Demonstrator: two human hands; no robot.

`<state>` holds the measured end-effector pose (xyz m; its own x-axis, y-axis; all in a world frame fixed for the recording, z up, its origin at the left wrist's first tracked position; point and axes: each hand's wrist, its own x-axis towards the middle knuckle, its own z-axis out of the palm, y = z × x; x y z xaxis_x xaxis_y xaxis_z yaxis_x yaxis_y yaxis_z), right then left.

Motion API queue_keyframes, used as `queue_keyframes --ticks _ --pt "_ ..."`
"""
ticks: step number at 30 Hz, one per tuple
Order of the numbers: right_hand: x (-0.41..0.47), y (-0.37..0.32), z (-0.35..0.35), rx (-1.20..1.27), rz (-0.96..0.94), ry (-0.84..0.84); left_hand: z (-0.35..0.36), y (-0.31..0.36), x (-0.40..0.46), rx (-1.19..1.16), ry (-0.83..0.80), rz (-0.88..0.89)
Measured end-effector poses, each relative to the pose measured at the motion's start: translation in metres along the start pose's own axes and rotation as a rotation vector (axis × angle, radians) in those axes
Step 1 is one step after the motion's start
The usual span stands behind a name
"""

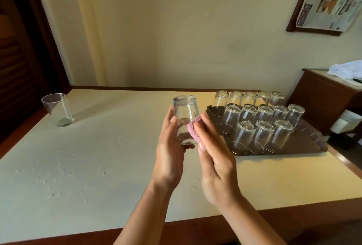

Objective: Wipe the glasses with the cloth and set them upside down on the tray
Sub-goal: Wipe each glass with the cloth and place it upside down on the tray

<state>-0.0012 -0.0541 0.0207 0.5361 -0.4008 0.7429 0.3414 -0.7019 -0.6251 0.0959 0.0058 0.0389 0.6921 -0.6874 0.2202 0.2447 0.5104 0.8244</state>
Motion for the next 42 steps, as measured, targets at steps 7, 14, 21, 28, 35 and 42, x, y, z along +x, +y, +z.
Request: queue_keyframes --ticks 7,14,21,28,35,42 --pt "0.030 0.003 -0.016 -0.054 0.020 0.102 0.009 -0.009 -0.015 -0.018 0.024 -0.028" --pt "-0.011 -0.004 -0.001 0.031 0.008 0.082 0.006 0.000 -0.011 -0.106 -0.040 -0.096" --pt "0.023 0.000 -0.011 -0.064 0.018 0.084 0.015 -0.007 -0.015 -0.065 -0.041 0.007" --pt "-0.003 0.010 -0.011 0.051 0.101 0.081 0.005 -0.014 -0.013 -0.138 -0.008 -0.142" --pt "0.002 0.006 -0.005 0.024 0.088 0.102 0.018 -0.003 -0.008 -0.310 0.074 -0.120" --pt "0.017 0.009 -0.014 0.001 0.074 0.150 0.014 -0.010 -0.018 -0.307 0.027 -0.222"
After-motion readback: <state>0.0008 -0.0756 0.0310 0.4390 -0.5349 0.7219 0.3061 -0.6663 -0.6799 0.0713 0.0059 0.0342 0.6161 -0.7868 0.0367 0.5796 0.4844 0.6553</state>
